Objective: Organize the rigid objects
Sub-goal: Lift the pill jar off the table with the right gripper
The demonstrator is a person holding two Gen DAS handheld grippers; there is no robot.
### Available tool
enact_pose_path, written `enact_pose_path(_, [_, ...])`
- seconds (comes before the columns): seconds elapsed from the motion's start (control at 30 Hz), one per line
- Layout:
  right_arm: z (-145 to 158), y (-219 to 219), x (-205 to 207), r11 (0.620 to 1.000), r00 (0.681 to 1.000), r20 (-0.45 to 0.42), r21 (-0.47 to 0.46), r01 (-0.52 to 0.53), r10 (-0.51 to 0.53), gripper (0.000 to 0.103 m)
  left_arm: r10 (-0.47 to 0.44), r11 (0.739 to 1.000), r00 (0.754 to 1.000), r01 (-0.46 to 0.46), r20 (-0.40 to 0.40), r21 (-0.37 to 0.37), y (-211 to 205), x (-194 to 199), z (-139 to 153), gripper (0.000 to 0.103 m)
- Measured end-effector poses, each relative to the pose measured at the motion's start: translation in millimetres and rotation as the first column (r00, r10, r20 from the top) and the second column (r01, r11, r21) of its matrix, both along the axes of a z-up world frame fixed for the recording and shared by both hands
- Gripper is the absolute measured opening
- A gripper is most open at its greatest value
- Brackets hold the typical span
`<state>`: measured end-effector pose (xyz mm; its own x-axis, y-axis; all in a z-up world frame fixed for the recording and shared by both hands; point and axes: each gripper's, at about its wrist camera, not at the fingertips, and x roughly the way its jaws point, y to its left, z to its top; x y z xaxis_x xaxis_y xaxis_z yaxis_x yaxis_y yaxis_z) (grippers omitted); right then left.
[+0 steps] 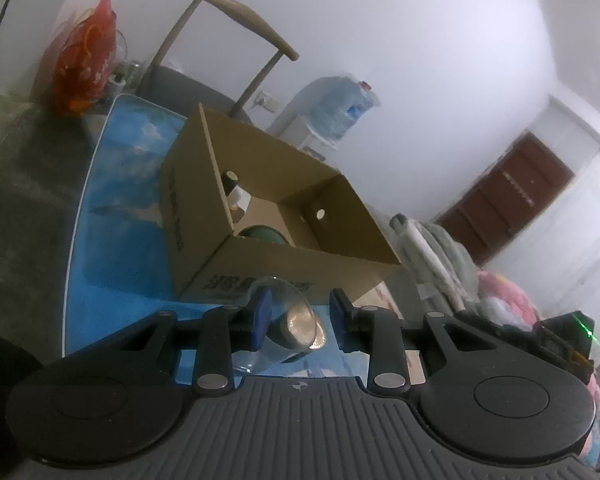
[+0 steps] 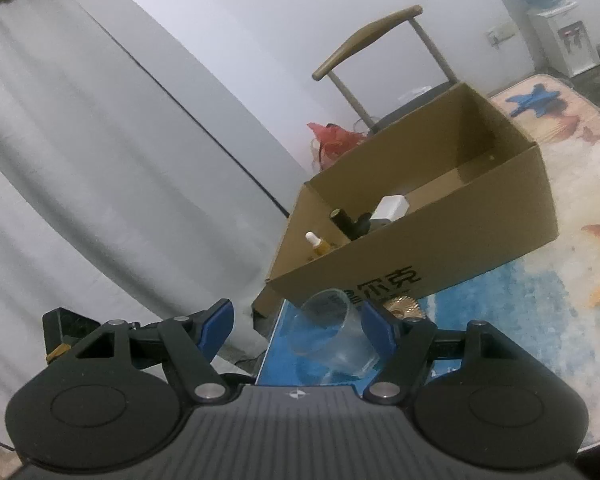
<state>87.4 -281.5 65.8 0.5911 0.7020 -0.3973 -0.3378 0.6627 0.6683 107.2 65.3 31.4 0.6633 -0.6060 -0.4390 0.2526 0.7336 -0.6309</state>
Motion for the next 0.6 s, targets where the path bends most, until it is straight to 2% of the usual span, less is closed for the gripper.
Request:
enact_pose_path(0.23, [-1.7, 0.0, 3.7, 1.000, 1.000, -0.005, -0.001, -0.018, 0.018, 0.073, -0.006, 1.000, 1.000, 0.006, -0.021, 0.018, 1.2, 5.6, -3.0, 0.031])
enact_pose_path(0.3, [-5.7, 3.7, 7.4, 0.999, 0.998, -0.033, -0.014, -0.053, 0.052, 0.071, -0.011, 0.999, 1.000, 0.012, -0.028, 0.032, 2.5, 4.0, -3.4, 0.031])
enact_pose_path(0.37, [-13.7, 10.8, 10.4, 0.992, 0.989, -0.091, -0.029, -0.123, 0.120, 0.066, -0.019, 0.999, 0.999, 0.021, -0.035, 0.051, 4.0, 0.8, -4.3, 0.031])
enact_pose_path(0.47, [-32.1, 26.7, 11.4, 0.966, 0.947, -0.212, -0.036, -0.255, 0.242, 0.062, -0.022, 0.997, 0.999, 0.025, -0.048, 0.069, 8.1, -5.3, -8.0, 0.031])
enact_pose_path(0.6, [-63.6, 45.3, 8.4, 0.926, 0.856, -0.380, 0.005, -0.378, 0.351, 0.062, -0.013, 0.998, 0.998, 0.016, -0.056, 0.054, 12.6, -9.8, -12.8, 0.031])
